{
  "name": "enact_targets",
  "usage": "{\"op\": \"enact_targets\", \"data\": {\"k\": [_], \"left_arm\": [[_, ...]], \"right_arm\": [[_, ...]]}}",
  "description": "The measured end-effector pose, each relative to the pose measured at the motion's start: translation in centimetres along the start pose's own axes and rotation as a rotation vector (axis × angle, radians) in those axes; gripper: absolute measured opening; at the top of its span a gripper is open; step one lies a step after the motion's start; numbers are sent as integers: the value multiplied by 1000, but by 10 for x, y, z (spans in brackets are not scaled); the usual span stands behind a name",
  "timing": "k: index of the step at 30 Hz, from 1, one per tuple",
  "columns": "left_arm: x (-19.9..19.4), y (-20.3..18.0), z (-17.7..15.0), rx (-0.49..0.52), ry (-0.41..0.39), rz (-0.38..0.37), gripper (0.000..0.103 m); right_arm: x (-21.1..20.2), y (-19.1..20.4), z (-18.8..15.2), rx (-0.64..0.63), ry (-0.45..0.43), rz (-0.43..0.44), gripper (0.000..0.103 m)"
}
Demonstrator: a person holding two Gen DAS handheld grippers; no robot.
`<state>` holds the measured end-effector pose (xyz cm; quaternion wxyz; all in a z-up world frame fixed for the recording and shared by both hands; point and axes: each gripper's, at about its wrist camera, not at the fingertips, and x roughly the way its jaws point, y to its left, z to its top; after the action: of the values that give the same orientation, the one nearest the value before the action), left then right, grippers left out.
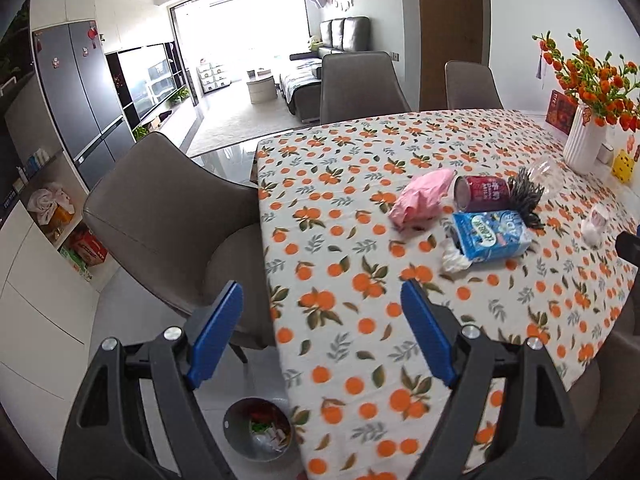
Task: Collect trash
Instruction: 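Grasp the pink plastic bag with the left gripper while the right gripper grasps the black bristly bundle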
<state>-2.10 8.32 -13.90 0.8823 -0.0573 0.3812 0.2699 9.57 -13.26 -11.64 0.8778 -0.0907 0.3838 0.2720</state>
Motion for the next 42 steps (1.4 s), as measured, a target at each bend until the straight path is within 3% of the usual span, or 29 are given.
{"op": "enact_targets", "data": {"k": [5,11,25,34,40,42], "left_arm": [[7,-42,18,-6,-10,17,81],[29,-65,43,5,-6,15,81],[156,-92,94,111,73,-39,81],[222,-120,90,226,147,-135,81],[245,-131,86,265,167,-166,81],[250,-133,85,274,170,-170,76]], "right_arm": [[14,-44,21,-37,1,6,73],[48,-60,36,-48,33,27,73],[165,-58,76,-47,123,-33,73],[205,-57,79,-25,183,-76,73],[229,-62,75,-7,225,-113,73],[238,-64,73,1,239,-121,73]]}}
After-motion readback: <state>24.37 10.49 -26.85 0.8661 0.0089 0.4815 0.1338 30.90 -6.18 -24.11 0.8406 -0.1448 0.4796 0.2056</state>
